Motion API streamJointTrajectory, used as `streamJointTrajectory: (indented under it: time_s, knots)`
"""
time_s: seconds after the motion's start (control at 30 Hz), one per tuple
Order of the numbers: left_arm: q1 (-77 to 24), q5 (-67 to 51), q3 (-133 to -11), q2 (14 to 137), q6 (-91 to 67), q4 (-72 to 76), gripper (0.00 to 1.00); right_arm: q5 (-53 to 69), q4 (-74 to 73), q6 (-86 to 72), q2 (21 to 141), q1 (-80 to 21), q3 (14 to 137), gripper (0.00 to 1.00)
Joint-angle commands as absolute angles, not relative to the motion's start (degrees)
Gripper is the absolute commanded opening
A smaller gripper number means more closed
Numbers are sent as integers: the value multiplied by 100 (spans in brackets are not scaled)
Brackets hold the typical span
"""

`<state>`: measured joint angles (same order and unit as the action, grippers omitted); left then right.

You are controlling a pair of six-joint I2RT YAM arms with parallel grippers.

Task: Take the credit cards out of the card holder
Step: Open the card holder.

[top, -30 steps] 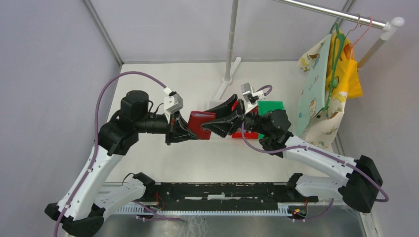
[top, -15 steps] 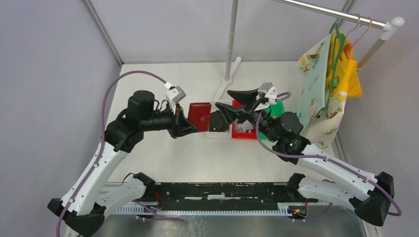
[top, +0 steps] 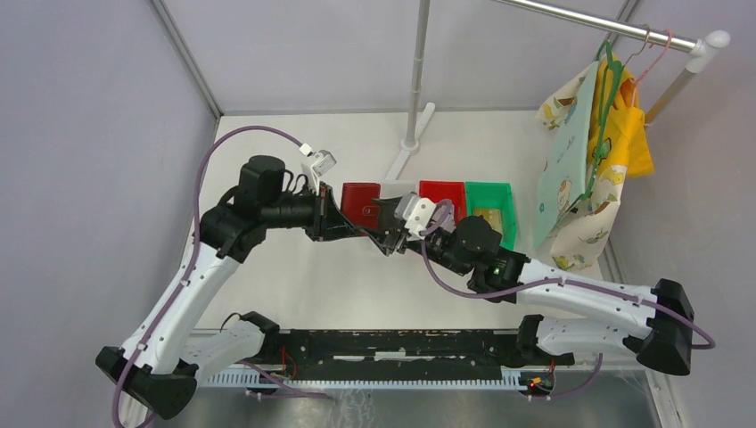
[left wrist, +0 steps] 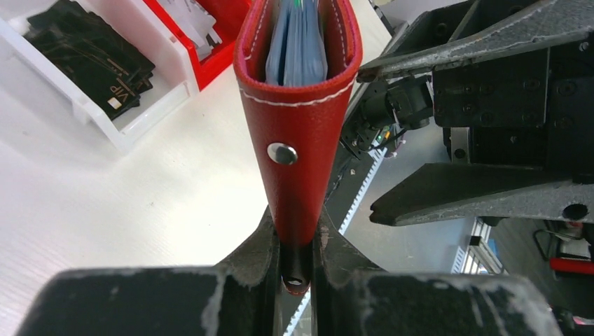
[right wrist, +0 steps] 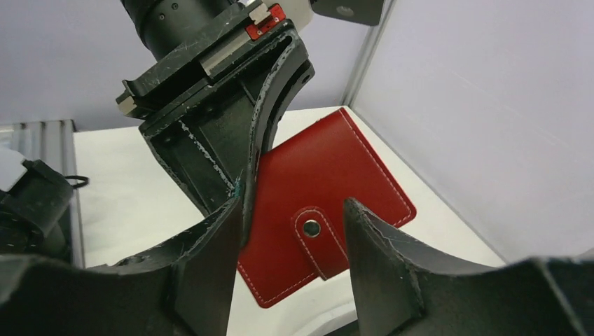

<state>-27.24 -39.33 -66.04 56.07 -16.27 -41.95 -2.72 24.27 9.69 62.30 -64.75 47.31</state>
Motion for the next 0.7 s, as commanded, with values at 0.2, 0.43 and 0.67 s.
streamJointTrajectory:
  time_s: [0.2, 0.43, 0.67]
  knots:
    - [-2681, -4604, -6977, 5466, -1913, -4089, 2, -1184, 2566, 1874, 6471, -6677, 5152, 50]
    - [-2689, -4649, -7078, 5483, -1984, -4067, 2, -1596, 2620, 2060, 6378, -6797, 4877, 40]
    - [-2686, -4625, -7175, 5560, -2121, -3974, 2, -1981, 2697, 2293, 6372, -7031, 4738, 44]
